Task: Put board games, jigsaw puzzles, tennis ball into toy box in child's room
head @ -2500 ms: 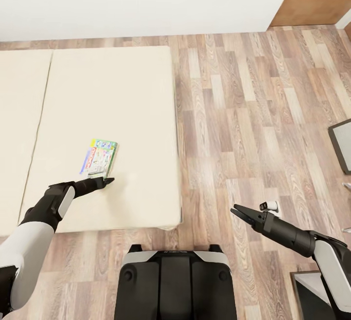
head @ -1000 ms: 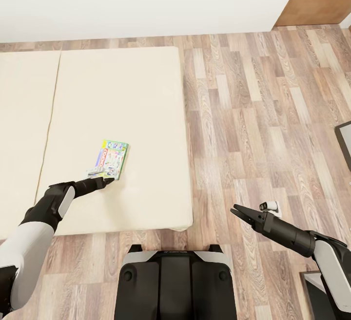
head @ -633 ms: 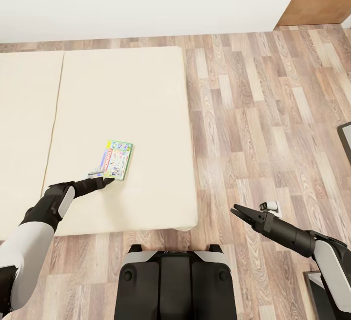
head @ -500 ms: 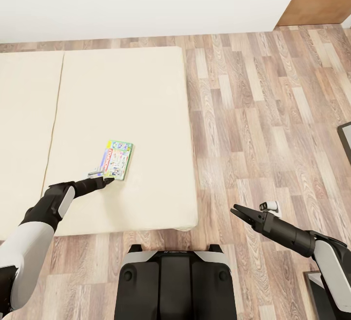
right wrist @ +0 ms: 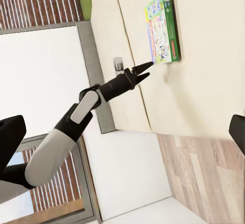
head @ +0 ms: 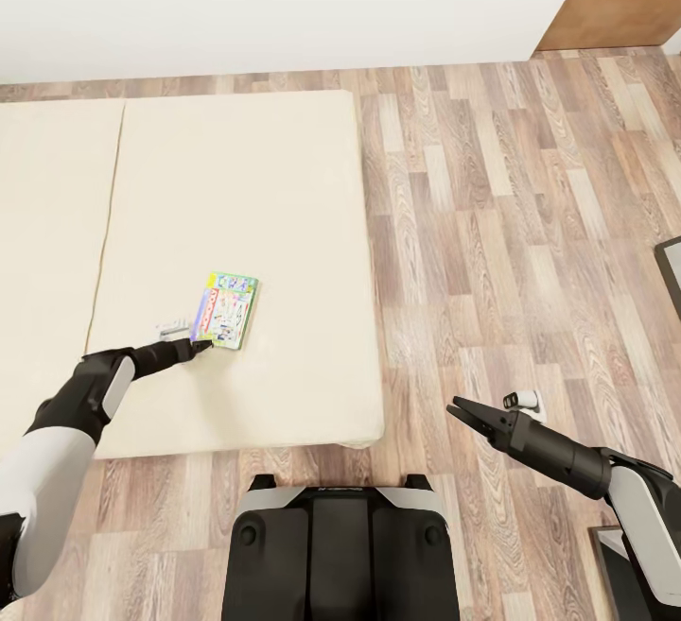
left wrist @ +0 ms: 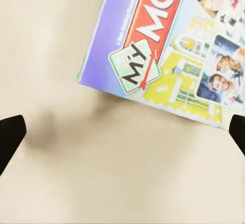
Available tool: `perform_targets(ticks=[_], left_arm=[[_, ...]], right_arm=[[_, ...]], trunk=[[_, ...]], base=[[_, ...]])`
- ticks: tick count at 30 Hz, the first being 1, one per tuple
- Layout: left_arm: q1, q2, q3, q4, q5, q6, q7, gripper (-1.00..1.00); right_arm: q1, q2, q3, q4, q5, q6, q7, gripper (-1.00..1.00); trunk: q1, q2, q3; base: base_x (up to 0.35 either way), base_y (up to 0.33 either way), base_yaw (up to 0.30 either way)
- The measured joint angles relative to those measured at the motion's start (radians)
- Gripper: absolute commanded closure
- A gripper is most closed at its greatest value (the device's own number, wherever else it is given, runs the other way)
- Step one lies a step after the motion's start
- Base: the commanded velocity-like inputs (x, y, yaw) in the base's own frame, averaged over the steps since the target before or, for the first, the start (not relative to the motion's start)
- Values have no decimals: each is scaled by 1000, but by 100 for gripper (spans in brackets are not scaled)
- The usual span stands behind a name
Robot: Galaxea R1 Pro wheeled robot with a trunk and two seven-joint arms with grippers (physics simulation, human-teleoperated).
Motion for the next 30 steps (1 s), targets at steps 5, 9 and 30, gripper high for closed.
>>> perform_targets(ticks=[5,9,30], left_arm=[[-52,2,1,-3,0,32,1,-100],[-72,3,2,-3,-1,72,1,-100],[-113,3,2,4,3,89,-8,-100]], right_arm=[[0,1,0,0,0,0,-24,-100],[0,1,0,0,0,0,-34,-100],[0,2,0,0,0,0,-37,-100]], trunk=[[0,0,0],[0,0,0],[0,0,0]], base=[[0,0,0],[0,0,0],[0,0,0]])
